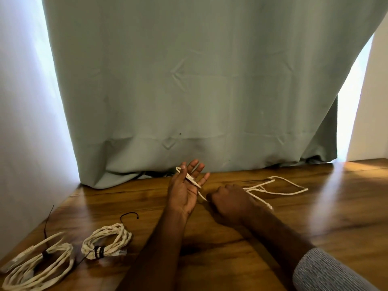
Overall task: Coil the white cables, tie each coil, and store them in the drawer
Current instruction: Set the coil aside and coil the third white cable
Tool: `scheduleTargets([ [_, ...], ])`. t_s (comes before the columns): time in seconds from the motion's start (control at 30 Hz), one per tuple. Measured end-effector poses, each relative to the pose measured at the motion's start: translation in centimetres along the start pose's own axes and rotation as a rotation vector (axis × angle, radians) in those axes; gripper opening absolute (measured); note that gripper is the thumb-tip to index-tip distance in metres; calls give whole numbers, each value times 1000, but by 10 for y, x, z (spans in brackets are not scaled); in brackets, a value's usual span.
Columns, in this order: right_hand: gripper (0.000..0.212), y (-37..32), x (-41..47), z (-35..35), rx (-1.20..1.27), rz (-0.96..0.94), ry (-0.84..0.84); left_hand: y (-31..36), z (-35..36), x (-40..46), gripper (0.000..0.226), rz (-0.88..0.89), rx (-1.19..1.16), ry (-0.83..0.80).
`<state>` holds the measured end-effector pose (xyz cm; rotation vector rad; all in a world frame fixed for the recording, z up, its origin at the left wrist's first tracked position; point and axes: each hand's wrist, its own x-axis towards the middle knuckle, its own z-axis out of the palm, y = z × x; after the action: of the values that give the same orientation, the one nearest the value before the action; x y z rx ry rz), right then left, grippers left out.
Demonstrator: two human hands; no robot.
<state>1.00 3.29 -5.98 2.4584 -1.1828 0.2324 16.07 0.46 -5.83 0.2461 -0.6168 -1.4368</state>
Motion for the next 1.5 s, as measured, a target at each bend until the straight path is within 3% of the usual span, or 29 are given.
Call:
scheduleTargets([
  [0.13, 22, 0, 1, -3, -24, -45, 78, -4, 1, 5, 19, 38, 190, 81],
  [0.23, 12, 2, -1, -5, -83, -91, 205, -13, 0, 4, 26, 72, 487, 92],
  [0.3, 17, 7, -2, -3, -93, -106, 289, -19, -1, 0, 26, 92, 731, 74],
  [0.43, 18, 18, -2, 5, -154, -128, 439, -30, -9, -3, 21, 170, 1253, -59],
  [0.53, 14, 34, -3, 8, -131, -69, 516, -34, -13, -6, 26, 112, 1402, -153],
  [0.7, 25, 63, -18, 9, -11, 120, 509, -28, -13, -7, 53, -104, 1219, -205],
  [0.77, 29, 72, -26, 6, -17, 208, 449, -25, -13, -5, 52, -134, 1127, -231],
  [0.9, 29, 82, -33, 5, 9, 427, 142, -19, -17, 2, 40, -105, 984, -107],
  [1.0, 22, 90, -33, 10, -7, 578, 64, -17, -23, 6, 40, -70, 915, -22],
  [1.1, 47, 95, -35, 13, -96, 663, -83, -14, -26, 5, 41, -83, 857, 3],
  [1.17, 54, 90, -34, 16, -170, 586, -167, -15, -24, 3, 43, -123, 847, -21],
  [1.27, 67, 65, -23, 10, -272, 381, -104, -19, -18, 1, 45, -199, 835, -77],
  [1.37, 81, 46, -10, 8, -181, 207, 172, -18, -19, 1, 47, -298, 763, -109],
  [1.43, 76, 43, -6, 12, -29, 106, 377, -17, -21, 2, 48, -381, 674, -154],
  [1.5, 65, 37, -4, 16, 123, 61, 462, -17, -19, 2, 47, -455, 546, -201],
])
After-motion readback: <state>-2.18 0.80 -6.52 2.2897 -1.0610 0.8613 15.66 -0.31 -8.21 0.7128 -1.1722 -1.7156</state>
